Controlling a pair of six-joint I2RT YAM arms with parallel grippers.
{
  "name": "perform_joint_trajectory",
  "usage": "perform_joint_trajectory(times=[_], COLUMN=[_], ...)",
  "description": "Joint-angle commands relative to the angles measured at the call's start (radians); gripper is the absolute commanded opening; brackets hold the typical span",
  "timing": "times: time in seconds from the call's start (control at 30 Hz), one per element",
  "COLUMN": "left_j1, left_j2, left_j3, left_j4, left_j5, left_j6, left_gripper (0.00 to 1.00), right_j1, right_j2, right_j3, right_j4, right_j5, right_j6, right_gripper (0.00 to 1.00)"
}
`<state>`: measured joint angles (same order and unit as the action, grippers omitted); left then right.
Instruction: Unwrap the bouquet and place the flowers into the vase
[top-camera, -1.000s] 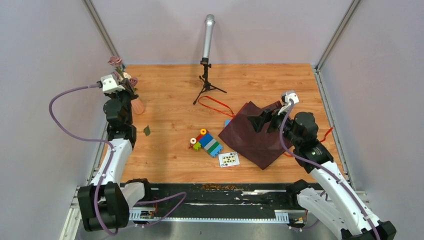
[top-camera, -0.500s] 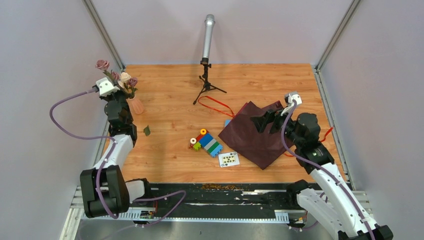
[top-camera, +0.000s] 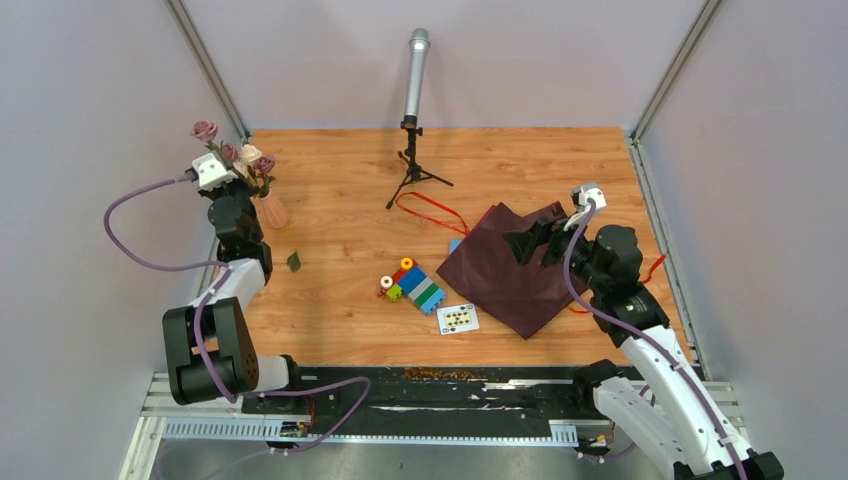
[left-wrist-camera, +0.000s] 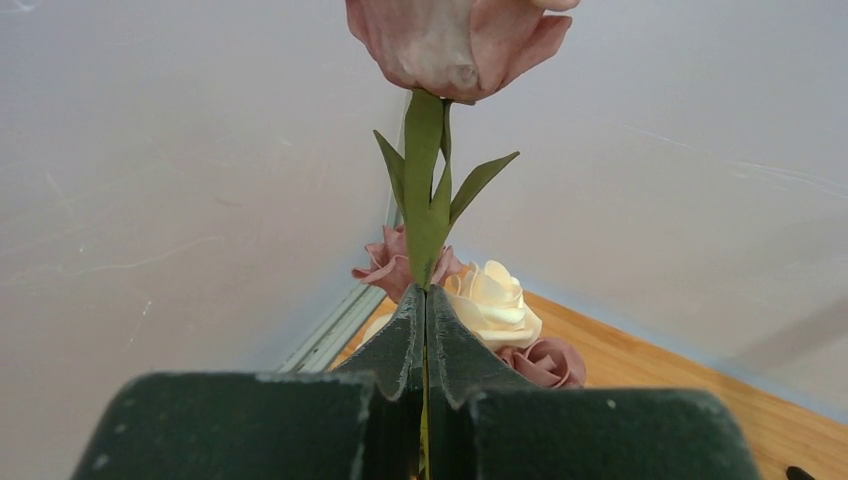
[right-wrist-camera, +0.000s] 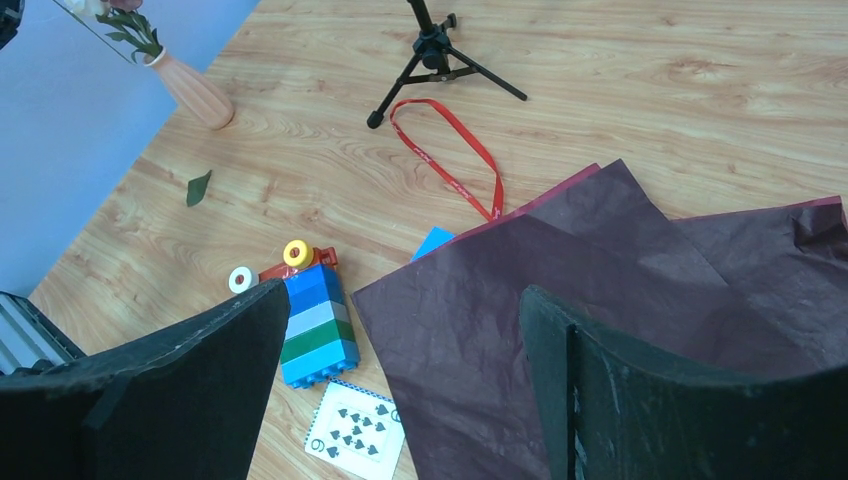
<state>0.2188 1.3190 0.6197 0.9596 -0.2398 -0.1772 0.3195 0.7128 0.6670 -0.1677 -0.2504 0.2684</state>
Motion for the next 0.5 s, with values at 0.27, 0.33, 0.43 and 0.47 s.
perform_joint_trajectory(times=[0.27, 0.33, 0.43, 0.47], left_j1=[0.012, 0.013, 0.013, 0.013], left_j2=[0.065, 0.075, 0.091, 0.097], left_j3=[0.077, 0.086, 0.096, 0.099], left_j4=[0.125, 0.124, 0.124, 0.127], left_j5=[0.025, 0.029, 0.038, 0.04], left_j6=[0.032, 0.039, 0.04, 0.041], left_gripper=[0.0, 0.0, 0.0, 0.0], right_j1=[-0.026, -0.03, -0.036, -0.038], right_j2=[0.027, 0.032, 0.045, 0.049], right_j3=[-0.01, -0.015, -0.022, -0.023], right_j4=[0.052, 0.064, 0.077, 0.081], right_j5=[-0.037, -0.044, -0.053, -0.057], right_j6=[0.012, 0.016, 0.023, 0.024], right_gripper=[0.86, 0.86, 0.86, 0.86])
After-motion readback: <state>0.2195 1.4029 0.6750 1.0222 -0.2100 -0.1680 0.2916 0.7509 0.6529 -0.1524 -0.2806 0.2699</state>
